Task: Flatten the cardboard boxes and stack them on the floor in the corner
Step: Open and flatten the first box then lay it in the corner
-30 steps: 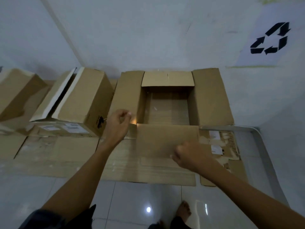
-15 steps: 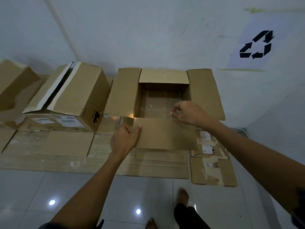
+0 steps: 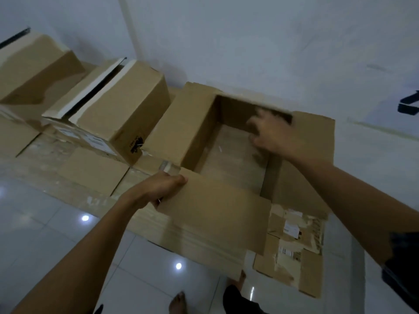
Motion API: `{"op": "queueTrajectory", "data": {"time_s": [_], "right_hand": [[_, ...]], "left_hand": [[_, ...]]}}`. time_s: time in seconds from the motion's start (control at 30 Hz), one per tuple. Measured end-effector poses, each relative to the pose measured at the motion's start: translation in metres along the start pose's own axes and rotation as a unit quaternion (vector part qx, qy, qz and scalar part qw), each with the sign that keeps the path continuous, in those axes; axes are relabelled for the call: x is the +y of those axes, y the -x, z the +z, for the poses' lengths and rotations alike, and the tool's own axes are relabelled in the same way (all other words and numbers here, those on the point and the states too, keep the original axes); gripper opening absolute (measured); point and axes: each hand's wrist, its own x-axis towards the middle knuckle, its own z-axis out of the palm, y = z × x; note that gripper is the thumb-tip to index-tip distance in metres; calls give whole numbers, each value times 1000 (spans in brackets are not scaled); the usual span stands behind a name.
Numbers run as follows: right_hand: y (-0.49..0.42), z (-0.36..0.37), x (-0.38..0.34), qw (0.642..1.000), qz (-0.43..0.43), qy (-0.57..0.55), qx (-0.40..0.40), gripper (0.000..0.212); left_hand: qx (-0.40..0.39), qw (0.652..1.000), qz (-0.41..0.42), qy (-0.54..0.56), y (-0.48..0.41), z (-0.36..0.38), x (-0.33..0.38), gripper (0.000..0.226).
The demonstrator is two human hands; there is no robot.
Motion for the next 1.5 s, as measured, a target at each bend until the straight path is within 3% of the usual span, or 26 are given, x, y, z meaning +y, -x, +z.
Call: {"op": "queueTrajectory", "data": {"time_s": [0.07,0.13,0.27,0.37,0.47,0.57,0.67,0.73,0.93,1.1,1.17,1.33,1.5], "right_hand": [[-17,-21,18,995,7,4,100,48],[-38,-35,42,990,23,8,138,51],[-82,-37,85,994,27,85,61,57],[-104,-37,96,997,43,62,10,65],[-113,-44,95,997,50,27,49,68],[-115,-54,94,986,38,78,142,55],[-106,-69,89,995,-7,75,63,37],[-90,-84,88,997,-19,48,54,32],[-15,-165,109,972,2,44,231,28],[66,-218,122,938,23,63,340,32],[104,-227,108,938,23,63,340,33],[182,-190,51,973,23,50,223,44],[209,-113,31,988,43,85,121,20]], "left_hand": [[-12,1000,-10,-3,-1,-1,2,42],[-10,1000,-21,5,-2,-2,5,41],[9,999,-41,12,-3,-1,12,42],[19,999,-46,16,-4,0,14,43],[12,999,-39,27,-3,1,15,43],[-1,996,-9,85,1,1,18,39],[9,987,-5,160,8,3,26,36],[12,981,-10,192,13,2,31,36],[67,961,89,253,52,-41,73,23],[143,906,201,344,85,-89,91,17],[156,889,201,382,84,-98,79,16],[167,915,126,344,56,-85,8,28],[237,928,103,269,33,-53,-69,48]]}}
